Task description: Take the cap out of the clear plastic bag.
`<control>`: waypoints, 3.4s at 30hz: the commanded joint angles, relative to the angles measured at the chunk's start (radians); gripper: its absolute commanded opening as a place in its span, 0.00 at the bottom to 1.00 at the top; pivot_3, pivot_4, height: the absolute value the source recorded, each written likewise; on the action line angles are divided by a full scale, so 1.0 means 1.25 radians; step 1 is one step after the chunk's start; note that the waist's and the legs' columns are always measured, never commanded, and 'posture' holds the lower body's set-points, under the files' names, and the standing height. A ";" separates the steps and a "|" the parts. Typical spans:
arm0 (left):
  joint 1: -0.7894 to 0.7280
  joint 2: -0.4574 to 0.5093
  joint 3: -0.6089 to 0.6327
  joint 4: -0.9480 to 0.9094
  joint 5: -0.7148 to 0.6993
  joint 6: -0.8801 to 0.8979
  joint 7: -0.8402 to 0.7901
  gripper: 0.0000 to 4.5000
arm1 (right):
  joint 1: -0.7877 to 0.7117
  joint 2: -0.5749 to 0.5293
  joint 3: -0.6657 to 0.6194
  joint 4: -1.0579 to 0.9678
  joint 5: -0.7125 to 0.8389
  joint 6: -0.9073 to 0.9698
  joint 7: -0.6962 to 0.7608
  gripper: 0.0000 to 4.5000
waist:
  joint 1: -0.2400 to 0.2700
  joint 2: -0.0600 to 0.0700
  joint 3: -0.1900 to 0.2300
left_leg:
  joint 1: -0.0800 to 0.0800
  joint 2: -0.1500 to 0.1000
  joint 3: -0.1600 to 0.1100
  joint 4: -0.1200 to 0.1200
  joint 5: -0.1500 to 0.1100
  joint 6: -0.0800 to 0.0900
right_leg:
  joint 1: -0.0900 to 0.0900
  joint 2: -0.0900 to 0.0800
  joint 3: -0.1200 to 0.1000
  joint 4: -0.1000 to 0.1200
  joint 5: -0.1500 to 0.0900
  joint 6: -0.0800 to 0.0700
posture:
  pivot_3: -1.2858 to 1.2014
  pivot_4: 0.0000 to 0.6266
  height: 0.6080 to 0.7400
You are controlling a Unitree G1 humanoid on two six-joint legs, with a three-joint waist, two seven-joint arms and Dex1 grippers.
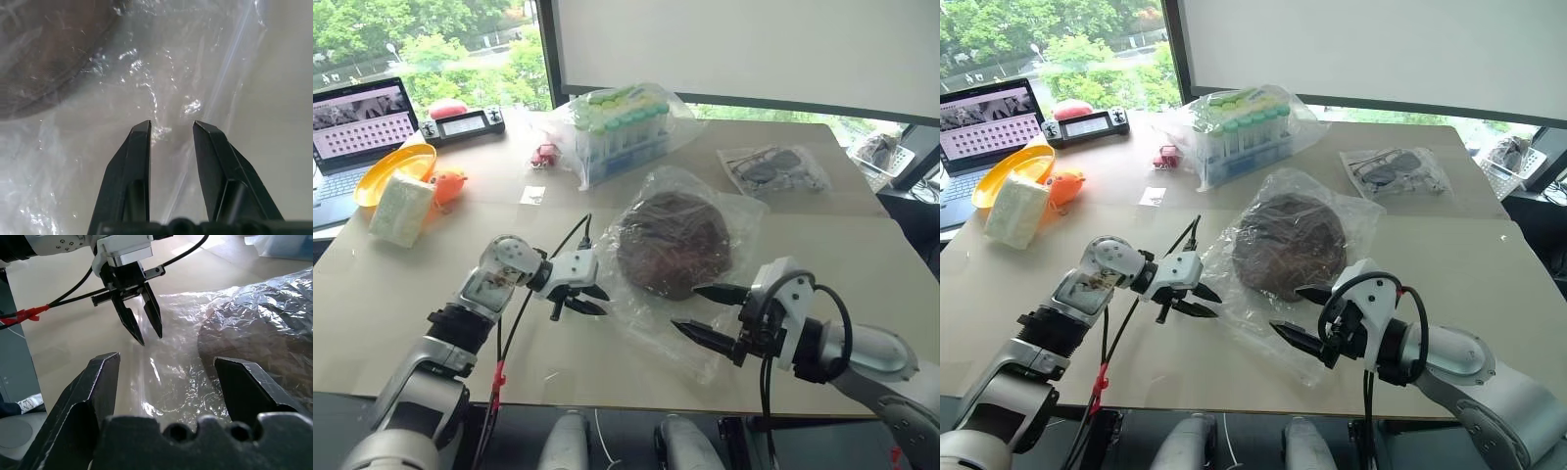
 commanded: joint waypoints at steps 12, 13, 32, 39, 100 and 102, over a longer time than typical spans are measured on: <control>0.040 0.114 0.112 -0.076 -0.077 -0.036 -0.005 0.53 | 0.007 0.009 -0.006 -0.010 -0.019 -0.035 -0.003 0.83 | -0.005 0.000 0.000 | 0.001 0.000 0.000 0.000 0.000 0.000 | 0.000 0.000 0.000 0.000 0.000 0.000 | 0.52 0.24 1.00; 0.043 0.119 0.115 -0.074 -0.079 -0.044 -0.005 0.63 | 0.005 0.010 -0.002 -0.008 -0.023 -0.037 -0.002 0.83 | -0.001 0.000 0.000 | 0.001 0.000 0.000 0.000 0.000 0.000 | 0.000 0.000 0.000 0.000 0.000 0.000 | 0.52 0.24 1.00; 0.094 0.035 0.077 -0.005 0.073 -0.349 0.215 0.98 | 0.014 0.025 0.014 -0.010 -0.049 -0.036 0.002 0.83 | 0.001 0.000 0.000 | 0.000 0.000 0.000 0.000 0.000 0.000 | 0.000 0.000 0.000 0.000 0.001 -0.001 | 0.52 0.24 1.00; 0.096 0.030 0.066 -0.041 0.078 -0.338 0.219 0.98 | 0.021 0.026 0.013 -0.018 -0.050 -0.032 -0.007 0.83 | -0.002 0.000 0.000 | 0.001 0.000 0.000 0.000 0.000 0.000 | 0.000 0.000 0.000 0.000 0.001 -0.001 | 0.52 0.24 1.00; -0.373 -0.245 0.059 0.498 0.022 -0.364 0.059 0.01 | -0.305 0.045 0.220 0.149 -0.074 -0.027 0.178 0.83 | 0.000 0.000 0.000 | -0.005 -0.001 -0.002 0.004 -0.001 0.002 | -0.002 0.000 -0.002 0.001 0.002 -0.003 | 0.52 0.24 1.00; -0.381 -0.255 0.069 0.490 0.013 -0.351 0.063 0.01 | -0.307 0.053 0.244 0.167 -0.129 -0.038 0.150 0.83 | -0.003 0.000 0.000 | -0.005 -0.001 -0.002 0.004 -0.001 0.002 | -0.002 0.000 -0.002 0.001 0.002 -0.003 | 0.52 0.24 1.00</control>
